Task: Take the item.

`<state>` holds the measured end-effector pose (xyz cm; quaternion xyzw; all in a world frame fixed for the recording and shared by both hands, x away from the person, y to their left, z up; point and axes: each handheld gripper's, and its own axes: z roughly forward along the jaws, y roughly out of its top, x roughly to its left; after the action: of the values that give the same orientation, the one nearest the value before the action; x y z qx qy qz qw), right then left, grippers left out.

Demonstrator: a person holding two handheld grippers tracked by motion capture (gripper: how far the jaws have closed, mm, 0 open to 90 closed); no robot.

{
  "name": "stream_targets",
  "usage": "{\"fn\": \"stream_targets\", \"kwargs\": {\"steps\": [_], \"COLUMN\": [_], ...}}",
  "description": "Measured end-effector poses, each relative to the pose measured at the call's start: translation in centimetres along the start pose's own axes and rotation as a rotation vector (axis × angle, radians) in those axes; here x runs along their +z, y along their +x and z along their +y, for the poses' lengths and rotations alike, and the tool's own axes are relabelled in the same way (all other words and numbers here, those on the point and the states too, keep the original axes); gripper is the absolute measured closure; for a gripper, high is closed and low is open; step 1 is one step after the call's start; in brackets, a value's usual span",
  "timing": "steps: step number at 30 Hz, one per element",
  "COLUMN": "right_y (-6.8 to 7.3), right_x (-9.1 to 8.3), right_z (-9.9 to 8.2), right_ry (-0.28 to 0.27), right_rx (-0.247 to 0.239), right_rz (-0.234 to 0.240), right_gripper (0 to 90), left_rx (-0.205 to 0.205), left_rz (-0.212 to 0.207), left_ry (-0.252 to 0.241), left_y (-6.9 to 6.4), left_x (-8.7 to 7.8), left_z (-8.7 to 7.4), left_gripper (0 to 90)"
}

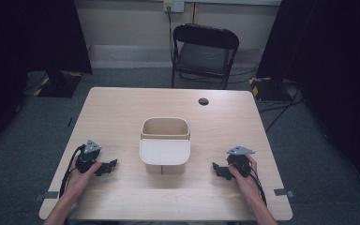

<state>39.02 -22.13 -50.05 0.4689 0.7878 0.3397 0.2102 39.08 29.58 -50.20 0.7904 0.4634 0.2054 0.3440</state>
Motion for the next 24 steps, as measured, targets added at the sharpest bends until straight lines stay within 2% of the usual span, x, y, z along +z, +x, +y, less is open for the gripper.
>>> {"fn": "stream_targets", "kwargs": {"steps": [13, 14, 17, 20, 21, 24], "right_y": [0.00, 0.00, 0.00, 0.00, 0.00, 0.00], "right_x": [0.00, 0.00, 0.00, 0.00, 0.00, 0.00], "right_z": [0.00, 0.00, 0.00, 0.00, 0.00, 0.00], "right_ry": [0.000, 0.000, 0.000, 0.000, 0.000, 0.000], "right_rx": [0.000, 0.000, 0.000, 0.000, 0.000, 0.000], "right_rz": [0.000, 0.000, 0.000, 0.000, 0.000, 0.000], "right_gripper": [12.6, 12.6, 12.6, 12.6, 12.6, 12.6], "left_rx": [-0.013, 0.006, 0.013, 0.004, 0.013, -0.003], "left_rz": [0.001, 0.001, -0.002, -0.008, -0.008, -0.024], "left_ry": [-0.011, -0.008, -0.011, -0.026, -0.026, -0.055], "left_y": [-0.19, -0.30, -0.42, -0.55, -0.52, -0.71], "left_x": [-0.03, -0.04, -0.07, -0.18, -0.31, -0.53], "left_z": [0.05, 0.10, 0.19, 0.28, 0.35, 0.52], "left_gripper": [16.4, 16.4, 16.7, 17.2, 17.2, 17.2]}}
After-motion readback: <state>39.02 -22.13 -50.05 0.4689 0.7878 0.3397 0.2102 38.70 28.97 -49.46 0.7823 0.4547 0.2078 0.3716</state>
